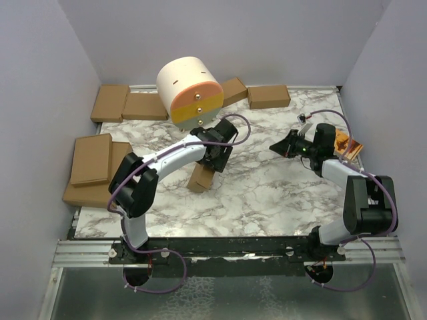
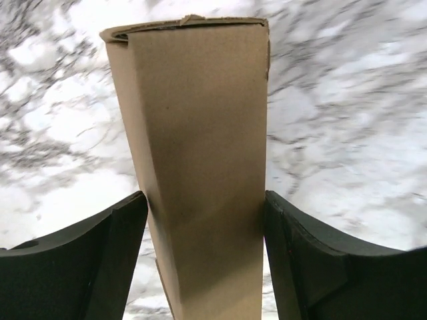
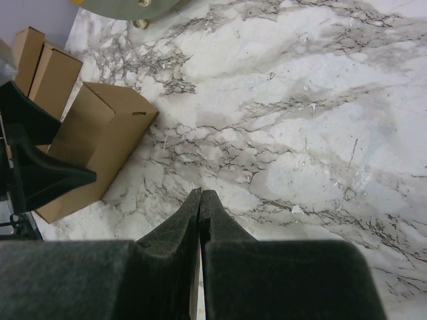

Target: Fold the paper box

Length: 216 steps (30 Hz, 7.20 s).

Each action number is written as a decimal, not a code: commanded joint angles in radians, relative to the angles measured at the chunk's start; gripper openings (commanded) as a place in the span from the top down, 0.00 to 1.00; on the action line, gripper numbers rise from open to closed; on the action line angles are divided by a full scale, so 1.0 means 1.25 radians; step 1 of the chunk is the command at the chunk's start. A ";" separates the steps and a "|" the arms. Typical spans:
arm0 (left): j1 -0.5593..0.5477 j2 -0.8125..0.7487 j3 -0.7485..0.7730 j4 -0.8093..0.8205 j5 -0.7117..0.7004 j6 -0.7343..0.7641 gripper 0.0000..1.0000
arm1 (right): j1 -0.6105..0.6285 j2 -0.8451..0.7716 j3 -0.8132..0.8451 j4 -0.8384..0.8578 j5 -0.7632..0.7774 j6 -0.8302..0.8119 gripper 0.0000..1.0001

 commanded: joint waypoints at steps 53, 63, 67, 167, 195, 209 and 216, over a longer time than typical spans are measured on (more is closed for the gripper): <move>-0.058 -0.223 -0.552 1.106 0.482 -0.220 0.77 | -0.055 -0.047 0.244 -0.705 -0.356 -0.896 0.79; 0.208 -0.276 -0.549 0.922 0.500 -0.236 0.67 | -0.054 -0.034 0.199 -1.070 -0.260 -1.564 0.96; 0.207 -0.191 -0.506 0.952 0.568 -0.236 0.67 | -0.053 -0.057 0.145 -0.995 -0.153 -1.519 0.99; 0.316 -0.577 0.069 0.411 0.434 0.071 0.01 | 0.011 -0.208 0.994 -0.742 0.224 -0.273 0.00; 0.318 -0.585 0.013 0.480 0.488 0.061 0.01 | -0.008 -0.225 0.922 -0.736 0.066 -0.362 0.00; 0.318 -0.602 0.002 0.475 0.483 0.059 0.01 | -0.008 -0.239 0.894 -0.722 0.099 -0.356 0.01; 0.318 -0.597 0.032 0.470 0.478 0.066 0.01 | -0.008 -0.226 0.943 -0.701 0.179 -0.264 0.00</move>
